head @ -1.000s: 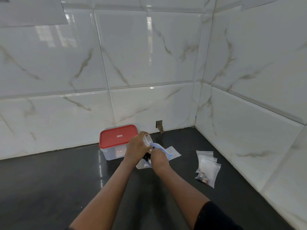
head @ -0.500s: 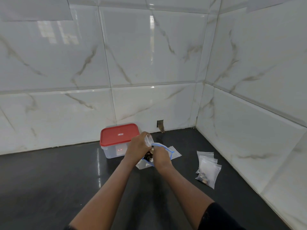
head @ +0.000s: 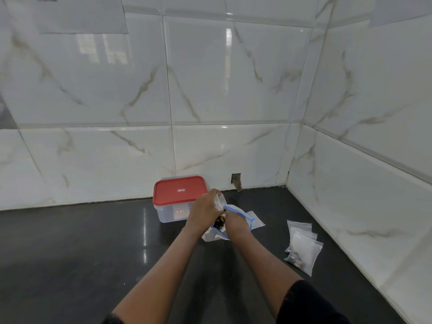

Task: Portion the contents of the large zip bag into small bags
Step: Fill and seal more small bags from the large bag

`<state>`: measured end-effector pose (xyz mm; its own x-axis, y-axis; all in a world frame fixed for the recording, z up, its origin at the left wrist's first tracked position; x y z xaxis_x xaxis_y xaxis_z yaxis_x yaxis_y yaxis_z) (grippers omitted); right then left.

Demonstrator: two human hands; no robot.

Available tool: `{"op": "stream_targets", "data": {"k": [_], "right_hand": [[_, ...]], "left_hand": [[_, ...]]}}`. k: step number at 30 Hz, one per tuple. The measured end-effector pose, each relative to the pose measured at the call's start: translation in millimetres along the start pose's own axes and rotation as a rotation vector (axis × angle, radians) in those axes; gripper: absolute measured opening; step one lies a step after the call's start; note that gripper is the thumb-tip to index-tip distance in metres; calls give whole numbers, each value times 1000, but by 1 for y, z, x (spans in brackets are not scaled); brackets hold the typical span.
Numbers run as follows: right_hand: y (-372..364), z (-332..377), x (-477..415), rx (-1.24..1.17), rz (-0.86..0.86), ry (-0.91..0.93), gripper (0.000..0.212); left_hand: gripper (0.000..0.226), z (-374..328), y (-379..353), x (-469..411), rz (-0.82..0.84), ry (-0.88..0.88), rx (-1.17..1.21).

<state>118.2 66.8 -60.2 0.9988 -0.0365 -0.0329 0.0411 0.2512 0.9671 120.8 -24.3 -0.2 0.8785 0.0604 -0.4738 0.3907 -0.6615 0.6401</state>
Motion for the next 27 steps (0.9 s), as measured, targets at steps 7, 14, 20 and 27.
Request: {"op": "stream_targets", "data": {"k": [7,14,20,27], "right_hand": [[-4,-4,-2,32,-15,-4,35],[-9,-18,-2,-80,6,-121,40],[-1,-18,9,-257,-134,-114,29],[-1,-28,10,-324,-162,-262,29]], "left_hand": [[43,-2,-4,-1,3,4,-8],[47,-2,-10,4,25,-7,-15],[46,2,-9,5,21,-1,-5],[44,0,-13,6,36,-19,-17]]}}
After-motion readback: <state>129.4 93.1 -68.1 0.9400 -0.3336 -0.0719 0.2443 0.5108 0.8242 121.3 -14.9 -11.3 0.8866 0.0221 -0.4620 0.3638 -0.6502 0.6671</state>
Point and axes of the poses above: each hand's wrist, its own x-axis away from the middle knuckle, its own y-axis out of the back of the hand, z = x × y, the point moved 9 cm from there along -x, towards the middle knuckle, and after that the axes turned 13 degrees about -z, right-handed, at the moved point
